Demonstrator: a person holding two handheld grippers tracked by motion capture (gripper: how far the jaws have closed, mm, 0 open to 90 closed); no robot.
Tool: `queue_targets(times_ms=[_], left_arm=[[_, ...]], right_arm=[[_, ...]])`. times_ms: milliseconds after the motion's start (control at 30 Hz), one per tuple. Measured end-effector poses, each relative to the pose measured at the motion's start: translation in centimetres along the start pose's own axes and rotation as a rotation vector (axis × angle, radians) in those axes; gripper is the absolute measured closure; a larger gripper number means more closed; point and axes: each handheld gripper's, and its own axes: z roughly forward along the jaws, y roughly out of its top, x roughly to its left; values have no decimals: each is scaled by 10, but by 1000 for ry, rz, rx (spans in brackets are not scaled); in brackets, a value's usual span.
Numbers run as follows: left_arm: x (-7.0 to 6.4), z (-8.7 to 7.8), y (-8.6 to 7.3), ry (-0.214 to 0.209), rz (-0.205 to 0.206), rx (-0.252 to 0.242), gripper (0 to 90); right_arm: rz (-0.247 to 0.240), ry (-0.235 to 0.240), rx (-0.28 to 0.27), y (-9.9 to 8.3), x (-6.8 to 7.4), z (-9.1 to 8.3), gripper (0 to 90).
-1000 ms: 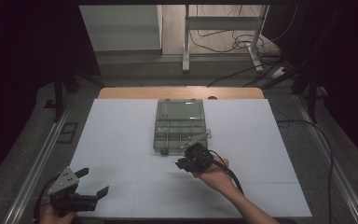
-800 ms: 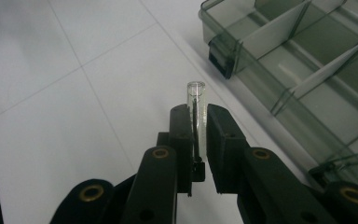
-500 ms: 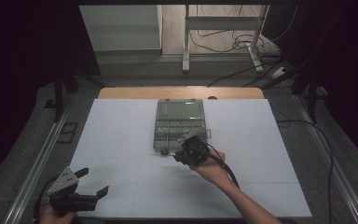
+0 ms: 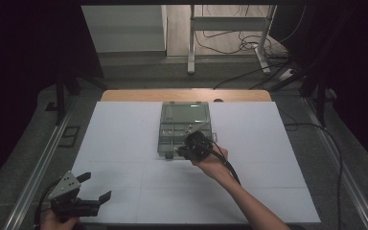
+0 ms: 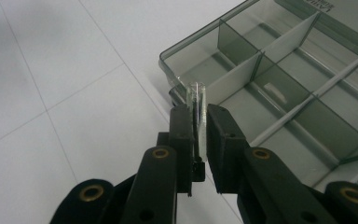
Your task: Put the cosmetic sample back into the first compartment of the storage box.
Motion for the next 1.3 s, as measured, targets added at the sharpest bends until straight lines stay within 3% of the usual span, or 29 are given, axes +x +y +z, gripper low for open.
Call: queue_targets(times_ms=[1300], left_arm=[[3,0,0,-3,-24,-2,13]], right_arm=[[52,-70,-24,38,-29,32,803]])
